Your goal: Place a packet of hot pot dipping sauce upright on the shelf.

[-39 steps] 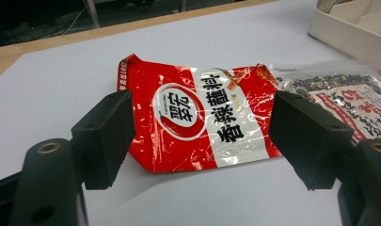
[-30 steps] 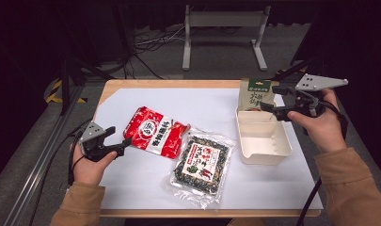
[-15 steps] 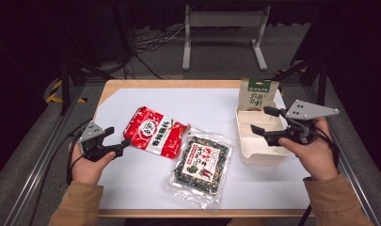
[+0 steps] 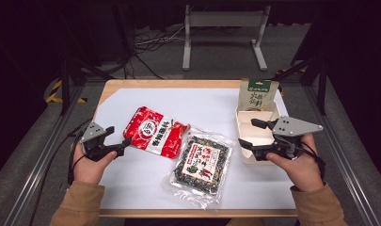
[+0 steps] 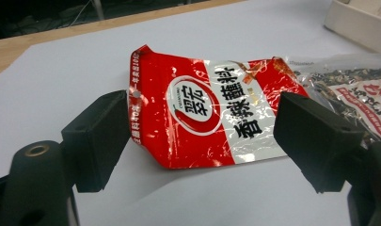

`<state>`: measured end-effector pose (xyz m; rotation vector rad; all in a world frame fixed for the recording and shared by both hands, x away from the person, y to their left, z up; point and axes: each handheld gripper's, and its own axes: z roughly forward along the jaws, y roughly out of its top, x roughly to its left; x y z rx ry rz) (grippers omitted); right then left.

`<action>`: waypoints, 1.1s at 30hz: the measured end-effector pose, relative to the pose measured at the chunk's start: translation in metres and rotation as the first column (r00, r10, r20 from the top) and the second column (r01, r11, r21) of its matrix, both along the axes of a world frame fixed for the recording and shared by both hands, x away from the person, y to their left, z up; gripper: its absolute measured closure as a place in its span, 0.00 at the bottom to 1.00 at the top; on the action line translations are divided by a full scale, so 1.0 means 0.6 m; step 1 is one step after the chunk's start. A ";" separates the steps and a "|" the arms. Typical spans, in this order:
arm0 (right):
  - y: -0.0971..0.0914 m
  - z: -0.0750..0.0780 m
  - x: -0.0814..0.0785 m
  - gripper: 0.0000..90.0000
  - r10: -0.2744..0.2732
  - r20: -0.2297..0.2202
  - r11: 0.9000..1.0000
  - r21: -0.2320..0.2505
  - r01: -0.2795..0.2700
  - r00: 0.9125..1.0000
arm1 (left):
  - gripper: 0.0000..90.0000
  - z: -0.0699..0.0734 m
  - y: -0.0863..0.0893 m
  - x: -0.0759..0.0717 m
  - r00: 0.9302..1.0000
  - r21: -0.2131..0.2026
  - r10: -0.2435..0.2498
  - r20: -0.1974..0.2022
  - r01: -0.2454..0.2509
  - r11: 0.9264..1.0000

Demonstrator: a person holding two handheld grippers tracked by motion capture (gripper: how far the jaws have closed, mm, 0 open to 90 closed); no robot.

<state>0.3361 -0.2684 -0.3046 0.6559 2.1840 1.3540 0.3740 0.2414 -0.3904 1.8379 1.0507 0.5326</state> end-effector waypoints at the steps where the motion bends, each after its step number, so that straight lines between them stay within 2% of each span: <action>1: 0.001 -0.002 0.000 0.27 0.000 -0.006 1.000 -0.001 0.000 1.000 | 0.23 0.000 0.001 0.001 1.000 -0.004 0.001 -0.005 -0.001 1.000; 5: 0.001 -0.010 0.003 0.27 -0.006 -0.017 1.000 -0.006 0.006 1.000 | 0.23 -0.006 -0.001 0.008 0.999 -0.029 0.020 -0.027 -0.021 0.999; 9: 0.002 -0.013 0.006 0.27 -0.005 -0.022 1.000 -0.011 0.005 1.000 | 0.21 -0.015 -0.003 0.022 0.997 -0.003 0.030 -0.070 -0.030 1.000; 11: 0.003 -0.014 0.006 0.27 -0.003 -0.022 1.000 -0.010 0.003 1.000 | 0.17 -0.019 -0.005 0.031 0.994 0.010 0.032 -0.105 -0.031 0.999; 12: 0.003 -0.015 0.007 0.27 -0.001 -0.024 1.000 -0.010 0.000 1.000 | 0.16 -0.021 -0.006 0.035 0.992 -0.001 0.038 -0.119 -0.038 0.999; 18: 0.007 -0.019 0.009 0.27 0.002 -0.030 1.000 -0.018 -0.002 1.000 | 0.13 -0.032 -0.003 0.061 0.984 0.004 0.064 -0.167 -0.064 0.998; 21: 0.007 -0.015 0.010 0.27 0.003 -0.027 1.000 -0.010 -0.003 1.000 | 0.12 -0.042 -0.008 0.074 0.979 -0.010 0.044 -0.200 -0.047 0.999; 24: 0.005 -0.014 0.012 0.27 0.003 -0.027 1.000 0.000 -0.003 1.000 | 0.12 -0.051 -0.012 0.085 0.977 -0.010 0.047 -0.209 -0.050 0.999; 29: 0.006 -0.017 0.012 0.27 0.002 -0.027 1.000 -0.007 -0.002 1.000 | 0.14 -0.060 -0.012 0.098 0.973 -0.054 0.054 -0.225 -0.068 0.996; 33: 0.006 -0.015 0.010 0.27 0.007 -0.028 1.000 -0.001 -0.007 1.000 | 0.15 -0.072 -0.012 0.108 0.971 -0.039 0.053 -0.234 -0.064 0.997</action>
